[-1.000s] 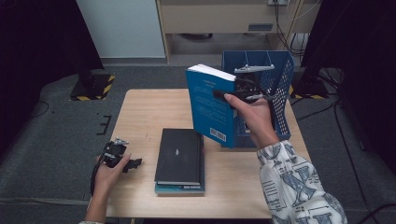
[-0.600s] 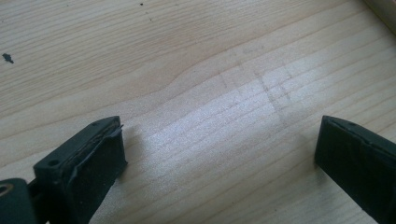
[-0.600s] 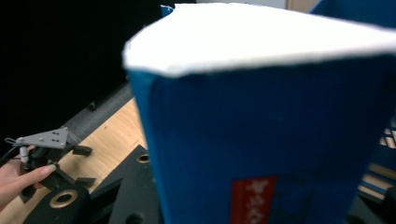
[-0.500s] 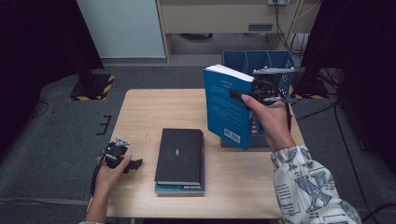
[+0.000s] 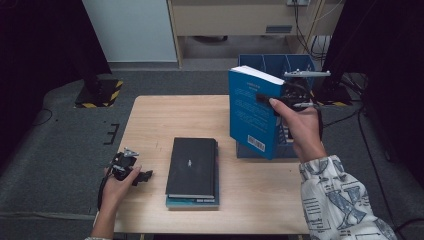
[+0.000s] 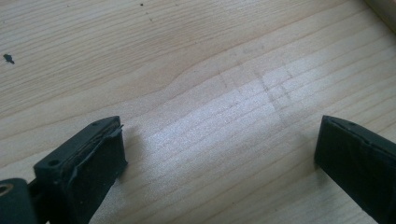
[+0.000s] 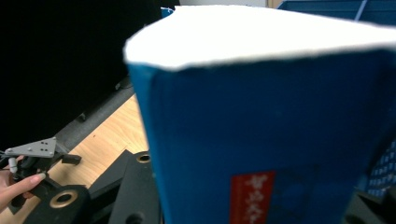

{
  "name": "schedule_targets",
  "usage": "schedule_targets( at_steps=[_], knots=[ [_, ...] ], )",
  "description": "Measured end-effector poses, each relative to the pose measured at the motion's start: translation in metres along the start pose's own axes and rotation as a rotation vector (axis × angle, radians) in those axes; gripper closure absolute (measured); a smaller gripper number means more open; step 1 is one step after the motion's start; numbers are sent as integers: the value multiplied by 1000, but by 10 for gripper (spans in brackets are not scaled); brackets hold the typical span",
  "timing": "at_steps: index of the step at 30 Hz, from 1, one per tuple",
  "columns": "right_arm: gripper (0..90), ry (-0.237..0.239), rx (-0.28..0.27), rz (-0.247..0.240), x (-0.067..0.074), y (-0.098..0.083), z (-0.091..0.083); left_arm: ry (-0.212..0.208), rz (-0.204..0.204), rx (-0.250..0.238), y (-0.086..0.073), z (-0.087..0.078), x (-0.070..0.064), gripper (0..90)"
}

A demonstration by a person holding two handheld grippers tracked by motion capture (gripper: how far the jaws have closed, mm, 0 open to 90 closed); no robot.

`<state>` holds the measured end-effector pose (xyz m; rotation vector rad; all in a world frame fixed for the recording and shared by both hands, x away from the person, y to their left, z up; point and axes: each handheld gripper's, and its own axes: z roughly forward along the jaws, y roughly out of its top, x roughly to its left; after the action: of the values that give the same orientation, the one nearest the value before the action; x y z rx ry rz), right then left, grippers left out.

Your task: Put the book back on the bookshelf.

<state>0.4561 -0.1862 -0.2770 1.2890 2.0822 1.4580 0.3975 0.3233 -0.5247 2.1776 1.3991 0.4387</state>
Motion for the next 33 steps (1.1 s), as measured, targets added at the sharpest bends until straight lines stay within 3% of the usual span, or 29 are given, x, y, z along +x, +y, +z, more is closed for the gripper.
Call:
schedule_targets(
  at_steps=[16, 33],
  knots=[
    [609, -97, -28, 34, -22, 4, -10, 2, -2, -4, 0, 0, 0, 10],
    [608, -148, -26, 66, -28, 4, 1, 1, 0, -4, 0, 0, 0, 10]
  ],
)
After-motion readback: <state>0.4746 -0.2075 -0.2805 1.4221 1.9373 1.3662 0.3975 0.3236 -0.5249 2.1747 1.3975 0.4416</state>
